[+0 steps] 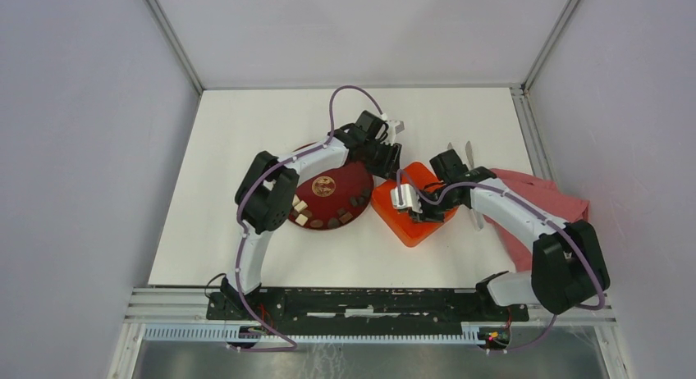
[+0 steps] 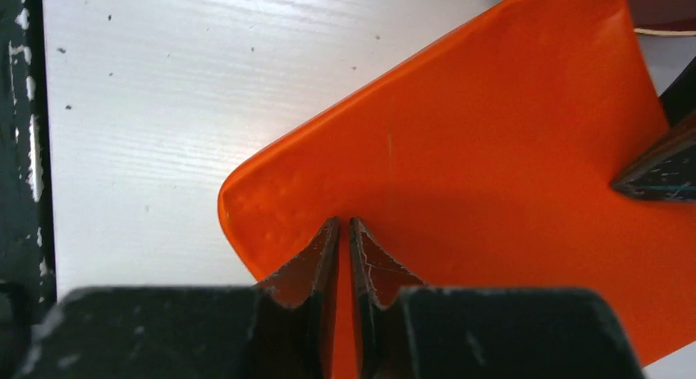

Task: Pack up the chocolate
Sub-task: Close the box lid on the packing box, then adjust the packing box at the center of the board.

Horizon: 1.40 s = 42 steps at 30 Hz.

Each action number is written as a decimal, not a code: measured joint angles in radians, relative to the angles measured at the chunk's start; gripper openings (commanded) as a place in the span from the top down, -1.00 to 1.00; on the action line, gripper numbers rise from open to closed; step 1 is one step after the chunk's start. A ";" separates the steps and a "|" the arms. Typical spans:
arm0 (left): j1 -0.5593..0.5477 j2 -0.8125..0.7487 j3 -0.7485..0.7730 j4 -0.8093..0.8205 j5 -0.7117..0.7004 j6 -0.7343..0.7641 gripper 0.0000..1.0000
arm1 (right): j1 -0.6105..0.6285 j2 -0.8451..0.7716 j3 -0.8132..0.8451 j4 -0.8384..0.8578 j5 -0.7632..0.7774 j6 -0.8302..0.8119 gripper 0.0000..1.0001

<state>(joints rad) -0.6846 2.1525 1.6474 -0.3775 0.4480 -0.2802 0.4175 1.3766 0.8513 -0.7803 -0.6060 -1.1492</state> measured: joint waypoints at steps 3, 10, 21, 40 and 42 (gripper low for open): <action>0.000 0.007 0.013 -0.014 0.003 0.000 0.03 | 0.006 0.005 -0.011 0.059 0.008 0.027 0.66; 0.000 0.014 0.024 -0.024 0.009 0.000 0.04 | -0.016 0.034 0.075 -0.034 0.001 0.049 0.57; 0.005 0.014 0.023 -0.017 0.023 -0.011 0.22 | -0.164 0.048 0.369 0.113 0.050 0.338 0.70; 0.021 -0.010 -0.047 0.057 0.061 -0.087 0.30 | -0.220 0.242 0.345 0.130 0.109 0.450 0.51; 0.018 -0.032 -0.082 0.066 0.060 -0.098 0.29 | -0.241 0.142 0.340 0.079 0.082 0.401 0.50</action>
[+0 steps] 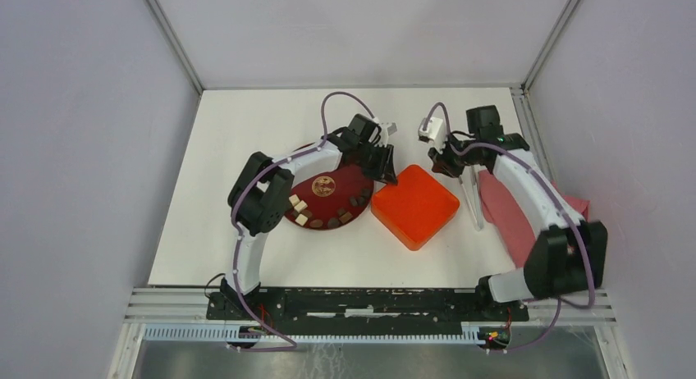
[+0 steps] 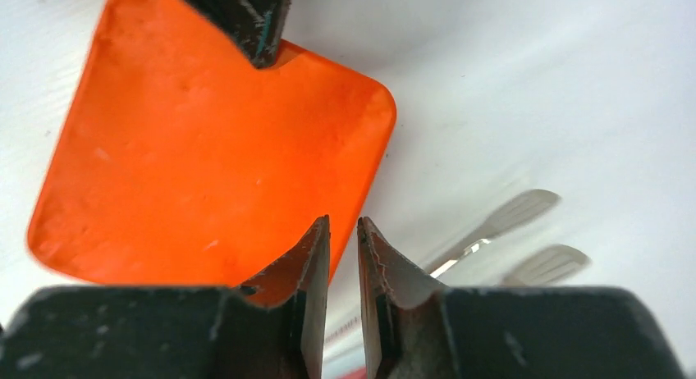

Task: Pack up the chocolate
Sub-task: Adjust the packing box at the center of the board.

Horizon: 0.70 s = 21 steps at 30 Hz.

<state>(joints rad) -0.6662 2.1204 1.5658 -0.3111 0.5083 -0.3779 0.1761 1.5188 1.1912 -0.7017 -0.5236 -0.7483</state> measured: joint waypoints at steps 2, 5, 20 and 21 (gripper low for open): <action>-0.006 -0.021 -0.031 0.003 0.000 -0.003 0.27 | -0.013 -0.123 -0.037 -0.020 -0.020 -0.050 0.44; -0.023 -0.052 -0.077 0.010 -0.003 -0.016 0.25 | -0.018 -0.352 -0.166 -0.058 -0.029 -0.125 0.37; -0.271 -0.243 -0.398 0.215 -0.132 -0.260 -0.01 | -0.321 -0.496 -0.541 -0.098 0.186 -0.177 0.31; -0.278 -0.248 -0.412 0.232 -0.140 -0.276 -0.04 | -0.325 -0.470 -0.541 -0.090 0.183 -0.176 0.32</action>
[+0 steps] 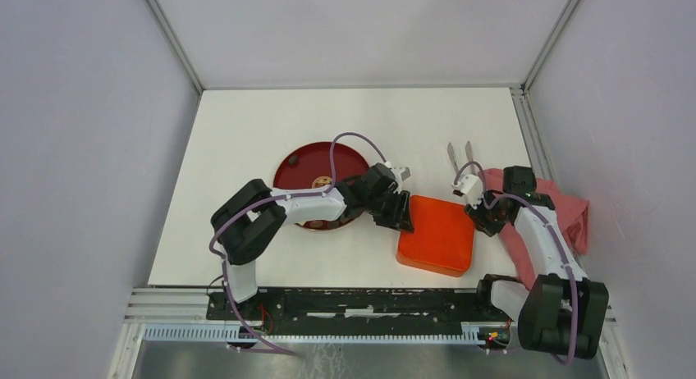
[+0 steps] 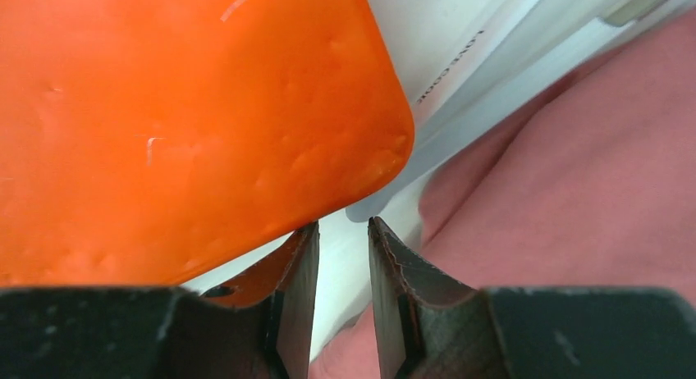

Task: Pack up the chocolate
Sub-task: Adjust the packing box at the center of the board.

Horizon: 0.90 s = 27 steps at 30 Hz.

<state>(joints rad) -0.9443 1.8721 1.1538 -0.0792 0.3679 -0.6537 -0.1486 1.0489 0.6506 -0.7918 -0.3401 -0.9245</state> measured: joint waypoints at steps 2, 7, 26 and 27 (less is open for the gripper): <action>-0.012 -0.015 -0.034 0.040 -0.025 -0.031 -0.10 | -0.005 0.062 0.000 0.015 -0.003 -0.001 0.33; -0.022 -0.067 -0.100 0.082 -0.066 -0.078 -0.25 | -0.007 0.189 0.024 0.012 -0.066 0.005 0.33; 0.007 -0.203 -0.192 0.064 -0.223 -0.130 -0.59 | 0.223 0.496 0.480 0.033 -0.156 0.149 0.16; 0.007 -0.241 -0.199 0.052 -0.240 -0.119 -0.67 | 0.208 0.473 0.480 0.026 -0.154 0.144 0.13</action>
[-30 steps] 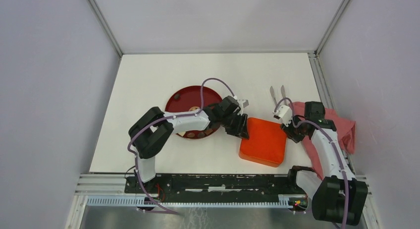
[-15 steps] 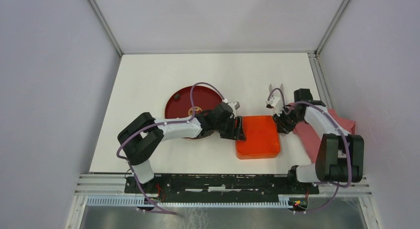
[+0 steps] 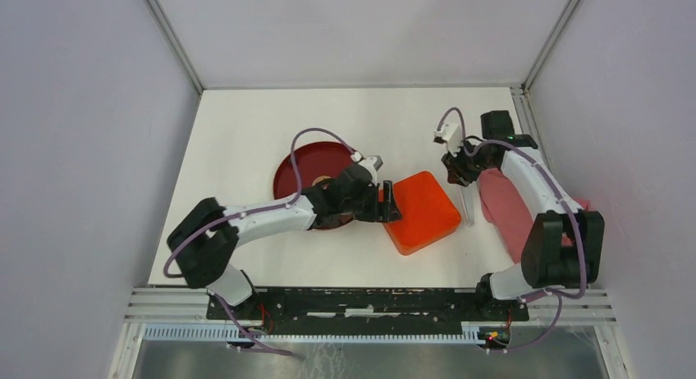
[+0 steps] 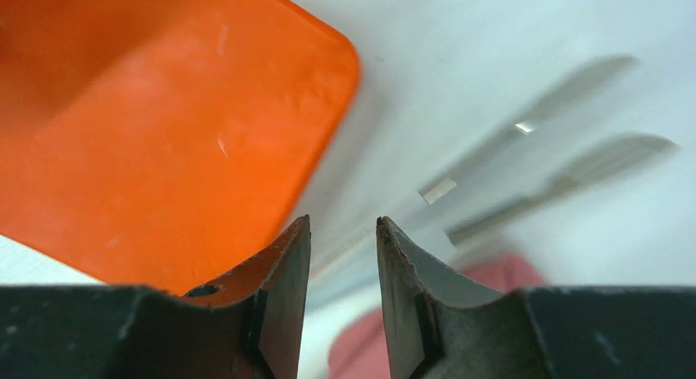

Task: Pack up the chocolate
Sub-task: Adjust the packing box at the center of the board.

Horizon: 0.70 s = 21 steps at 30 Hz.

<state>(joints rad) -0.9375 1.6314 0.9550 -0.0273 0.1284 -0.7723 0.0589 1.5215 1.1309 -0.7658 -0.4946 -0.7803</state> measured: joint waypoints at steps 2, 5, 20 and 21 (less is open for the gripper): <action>0.000 -0.090 -0.010 -0.031 -0.034 0.029 -0.82 | -0.048 -0.064 0.000 -0.010 0.001 -0.010 0.04; 0.000 -0.259 -0.002 -0.106 -0.103 0.095 -0.98 | -0.130 -0.205 0.000 -0.002 -0.002 -0.028 -0.13; 0.027 -0.610 0.371 -0.375 -0.344 0.325 -1.00 | -0.156 -0.612 0.046 0.208 -0.138 0.212 -0.96; 0.027 -0.628 0.384 -0.389 -0.349 0.333 -1.00 | -0.156 -0.638 0.043 0.238 -0.138 0.251 -0.95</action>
<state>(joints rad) -0.9108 1.0035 1.3388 -0.4168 -0.2203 -0.4389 -0.0975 0.8837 1.1740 -0.5278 -0.6331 -0.5289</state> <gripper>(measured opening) 0.996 0.976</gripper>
